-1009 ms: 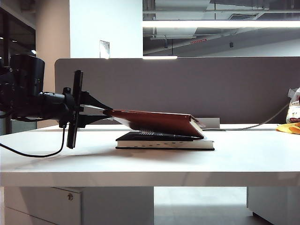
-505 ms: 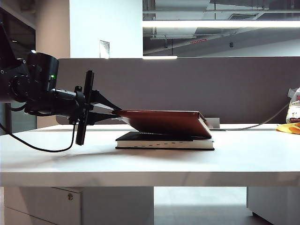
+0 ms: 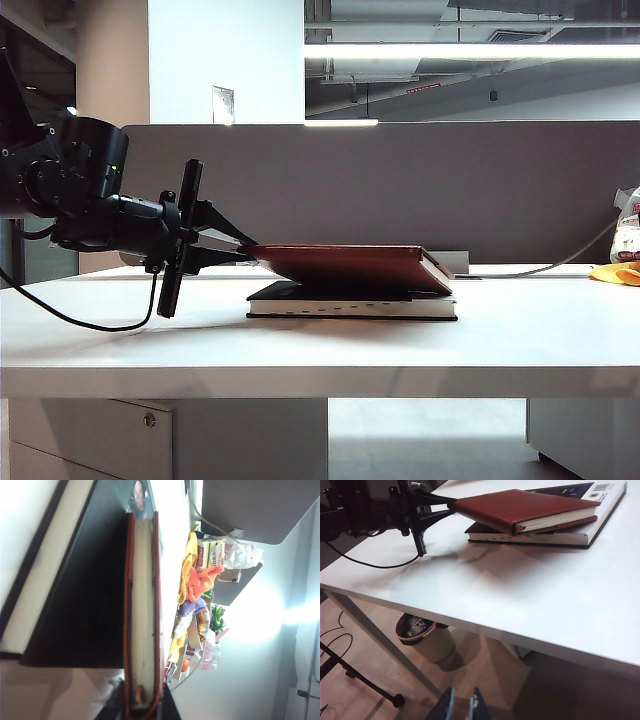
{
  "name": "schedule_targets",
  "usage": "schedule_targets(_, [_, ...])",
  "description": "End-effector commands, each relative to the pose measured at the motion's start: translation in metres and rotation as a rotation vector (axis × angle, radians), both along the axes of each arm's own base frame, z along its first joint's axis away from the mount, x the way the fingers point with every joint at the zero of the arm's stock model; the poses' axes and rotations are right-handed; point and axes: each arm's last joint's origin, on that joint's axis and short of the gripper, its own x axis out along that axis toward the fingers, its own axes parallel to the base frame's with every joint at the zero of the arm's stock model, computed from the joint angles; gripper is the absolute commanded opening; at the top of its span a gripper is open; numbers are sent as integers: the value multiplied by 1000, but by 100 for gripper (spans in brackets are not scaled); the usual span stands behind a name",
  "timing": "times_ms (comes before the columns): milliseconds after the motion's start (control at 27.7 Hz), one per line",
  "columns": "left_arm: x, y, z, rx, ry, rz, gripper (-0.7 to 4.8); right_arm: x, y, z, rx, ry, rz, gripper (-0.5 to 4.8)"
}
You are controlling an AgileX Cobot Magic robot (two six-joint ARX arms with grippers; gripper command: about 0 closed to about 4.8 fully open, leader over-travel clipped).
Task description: Pick up the red book and place it on top of the black book.
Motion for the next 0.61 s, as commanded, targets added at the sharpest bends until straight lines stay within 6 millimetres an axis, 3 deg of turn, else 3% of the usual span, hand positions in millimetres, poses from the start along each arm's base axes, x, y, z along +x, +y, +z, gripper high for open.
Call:
schedule_targets(36, [3, 1, 5, 9, -19, 36, -6, 0, 0, 2, 11, 7, 5, 53])
schedule_targets(613, [17, 9, 21, 2, -46, 84, -5, -1, 0, 2, 16, 10, 14, 53])
